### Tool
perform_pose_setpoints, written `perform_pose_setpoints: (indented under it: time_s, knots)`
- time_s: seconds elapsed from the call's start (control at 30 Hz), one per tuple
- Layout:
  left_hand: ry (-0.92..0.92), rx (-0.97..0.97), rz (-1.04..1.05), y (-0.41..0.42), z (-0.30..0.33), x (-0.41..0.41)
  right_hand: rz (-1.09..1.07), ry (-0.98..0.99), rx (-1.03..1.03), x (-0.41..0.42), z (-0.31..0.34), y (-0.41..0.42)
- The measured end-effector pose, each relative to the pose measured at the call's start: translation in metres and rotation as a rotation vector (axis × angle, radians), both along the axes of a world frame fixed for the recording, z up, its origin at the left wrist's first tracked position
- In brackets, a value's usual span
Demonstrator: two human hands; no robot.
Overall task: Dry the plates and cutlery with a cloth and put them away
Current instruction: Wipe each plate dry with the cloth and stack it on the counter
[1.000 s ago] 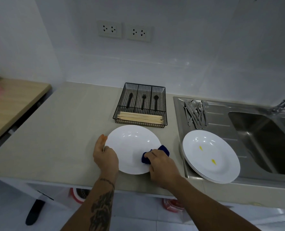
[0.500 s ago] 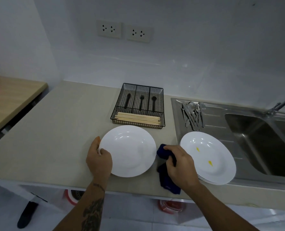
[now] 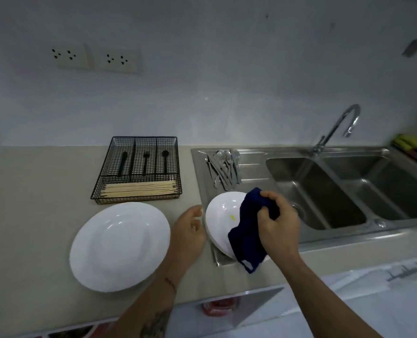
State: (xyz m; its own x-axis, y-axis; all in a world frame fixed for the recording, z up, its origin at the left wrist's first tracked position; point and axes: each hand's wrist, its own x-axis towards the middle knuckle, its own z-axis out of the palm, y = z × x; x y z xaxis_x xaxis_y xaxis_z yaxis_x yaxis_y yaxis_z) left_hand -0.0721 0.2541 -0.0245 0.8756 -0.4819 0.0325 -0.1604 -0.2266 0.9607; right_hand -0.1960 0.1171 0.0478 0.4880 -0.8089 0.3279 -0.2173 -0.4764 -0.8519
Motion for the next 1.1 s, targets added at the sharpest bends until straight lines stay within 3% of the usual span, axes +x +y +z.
perform_pose_setpoints:
  time_s: [0.13,0.37,0.5,0.67,1.1]
  knots:
    - [0.079,0.141,0.01,-0.029,-0.015,-0.009,-0.019,0.128,-0.046,-0.006,-0.007,-0.046]
    - [0.056,0.243,0.203,-0.057,-0.027,-0.009,0.349,0.56,-0.138,0.007,-0.059,-0.065]
    - [-0.038,0.316,0.287,-0.07,-0.028,-0.013,0.401,0.716,-0.175,0.009,-0.074,-0.071]
    - [-0.009,0.411,0.383,-0.089,-0.023,-0.014,0.476,0.903,-0.199,0.005,-0.076,-0.076]
    - [0.053,0.607,0.366,-0.121,-0.009,-0.019,0.524,0.804,-0.088,0.003,-0.086,-0.091]
